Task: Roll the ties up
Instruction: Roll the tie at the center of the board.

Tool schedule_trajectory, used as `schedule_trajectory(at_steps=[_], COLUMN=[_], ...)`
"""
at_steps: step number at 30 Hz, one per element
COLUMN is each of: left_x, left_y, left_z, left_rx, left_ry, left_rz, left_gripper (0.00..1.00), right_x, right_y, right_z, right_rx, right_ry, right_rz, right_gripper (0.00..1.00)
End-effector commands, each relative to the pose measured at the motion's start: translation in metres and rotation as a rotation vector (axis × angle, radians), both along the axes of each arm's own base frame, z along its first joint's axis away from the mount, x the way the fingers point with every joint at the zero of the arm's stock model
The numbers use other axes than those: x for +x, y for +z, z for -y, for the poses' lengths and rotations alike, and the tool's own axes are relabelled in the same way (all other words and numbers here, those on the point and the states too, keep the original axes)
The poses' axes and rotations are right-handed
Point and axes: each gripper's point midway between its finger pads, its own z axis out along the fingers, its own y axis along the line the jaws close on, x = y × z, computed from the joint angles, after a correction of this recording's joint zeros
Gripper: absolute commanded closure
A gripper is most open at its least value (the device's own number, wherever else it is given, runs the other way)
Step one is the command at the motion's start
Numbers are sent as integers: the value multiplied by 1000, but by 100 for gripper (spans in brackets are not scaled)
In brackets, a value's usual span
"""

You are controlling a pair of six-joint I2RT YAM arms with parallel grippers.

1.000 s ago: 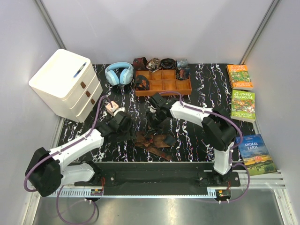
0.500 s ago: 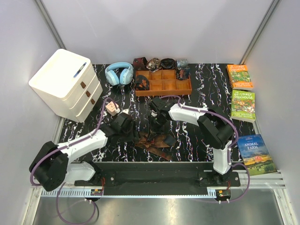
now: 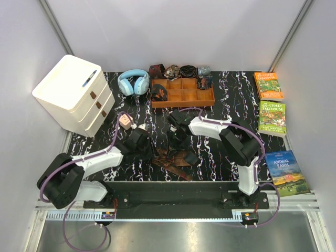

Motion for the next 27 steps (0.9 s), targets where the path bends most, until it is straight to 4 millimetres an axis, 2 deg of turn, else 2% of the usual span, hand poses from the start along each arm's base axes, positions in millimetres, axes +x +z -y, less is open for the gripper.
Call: schedule_trajectory(at_steps=[1,2,4,5,9,12,13,15,21,25,27], left_x=[-3,1,0,4,6,2,6,6,8,9,8], left_y=[8,18,22,32,47,56,63,66,83,96,94], left_z=[7,8,0,1,-3,-9,-8,-11,-3,9,13], left_rx=[-36,-41,4,2,36,67,66,88,115,127,147], left_ry=[-31,-26,-13,-13,-17,-15,-10,-5,-17,-36,-50], left_rz=[-5,16,13,31,41,19,31,31,42,57,48], left_gripper=[73,74,75,76,79,79,78,78,77,77,77], right_x=[4,4,4,5,5,6,3,4,-1,-4,-4], right_y=[-12,-12,-13,-12,-10,-5,-5,1,4,5,7], right_z=[4,4,3,0,-9,-21,-26,-36,-59,-65,-66], right_rx=[-27,-26,-26,-16,2,26,34,56,91,110,118], right_ry=[3,0,-5,-6,-3,10,21,25,49,51,51], right_rz=[14,8,3,4,3,9,4,6,-1,-7,-6], right_gripper=[92,91,91,92,92,91,91,91,91,92,91])
